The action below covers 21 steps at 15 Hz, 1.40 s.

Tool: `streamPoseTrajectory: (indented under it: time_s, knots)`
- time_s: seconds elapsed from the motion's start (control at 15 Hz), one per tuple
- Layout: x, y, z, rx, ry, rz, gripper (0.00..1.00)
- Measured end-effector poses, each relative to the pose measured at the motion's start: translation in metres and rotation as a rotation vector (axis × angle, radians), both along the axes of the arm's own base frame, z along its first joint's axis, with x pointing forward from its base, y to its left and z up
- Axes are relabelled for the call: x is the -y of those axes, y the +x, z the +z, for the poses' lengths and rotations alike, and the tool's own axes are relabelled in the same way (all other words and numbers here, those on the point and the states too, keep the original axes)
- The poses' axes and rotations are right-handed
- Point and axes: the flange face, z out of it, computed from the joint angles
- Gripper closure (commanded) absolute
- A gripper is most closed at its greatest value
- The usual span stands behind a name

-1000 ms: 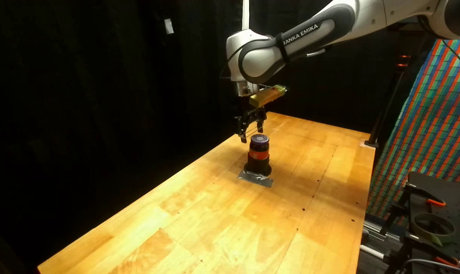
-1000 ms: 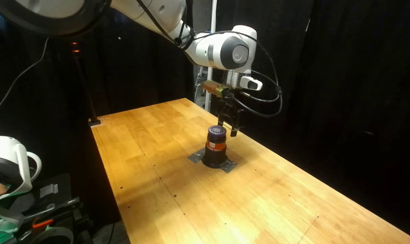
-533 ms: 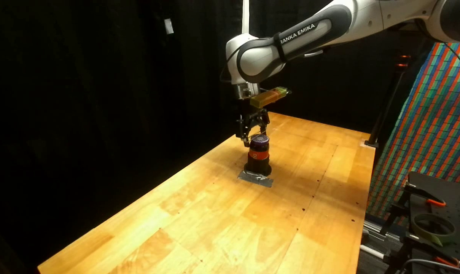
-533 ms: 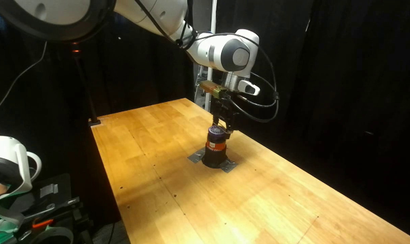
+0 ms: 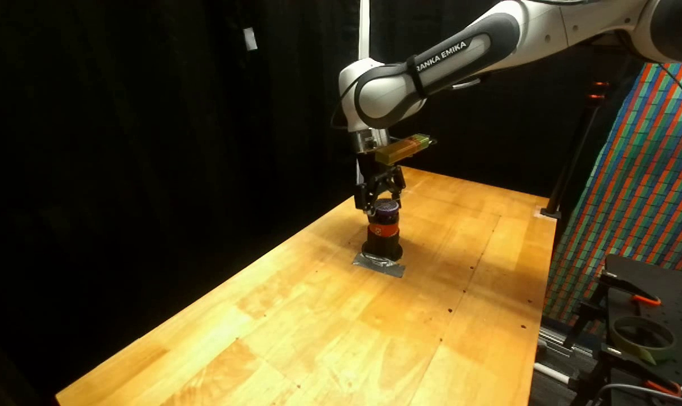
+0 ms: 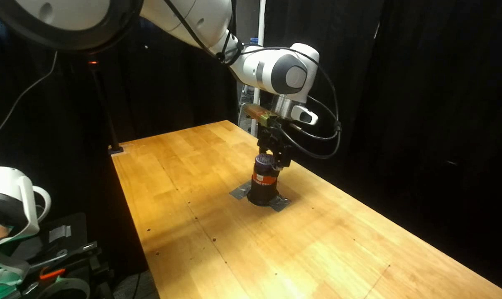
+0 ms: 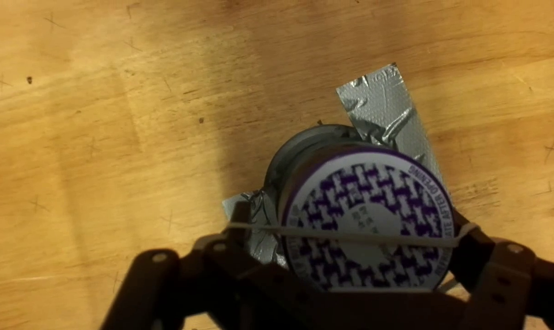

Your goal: Put a rubber band around the base of the cup

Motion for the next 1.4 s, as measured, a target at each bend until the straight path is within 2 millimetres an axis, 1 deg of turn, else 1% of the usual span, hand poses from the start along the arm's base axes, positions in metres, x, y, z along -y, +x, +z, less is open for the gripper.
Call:
streamPoseTrajectory:
  time_s: [0.2, 0.53, 1.0, 1.4]
  knots:
    - [-0.002, 0.001, -0.002, 0.022, 0.003, 0.002, 0.0]
    - [-0.004, 0.007, 0.003, 0.076, 0.006, 0.003, 0.0]
    - [-0.001, 0.007, -0.005, 0.102, -0.018, -0.007, 0.0]
    - [-0.004, 0.012, -0.004, 0.16, -0.034, -0.009, 0.0]
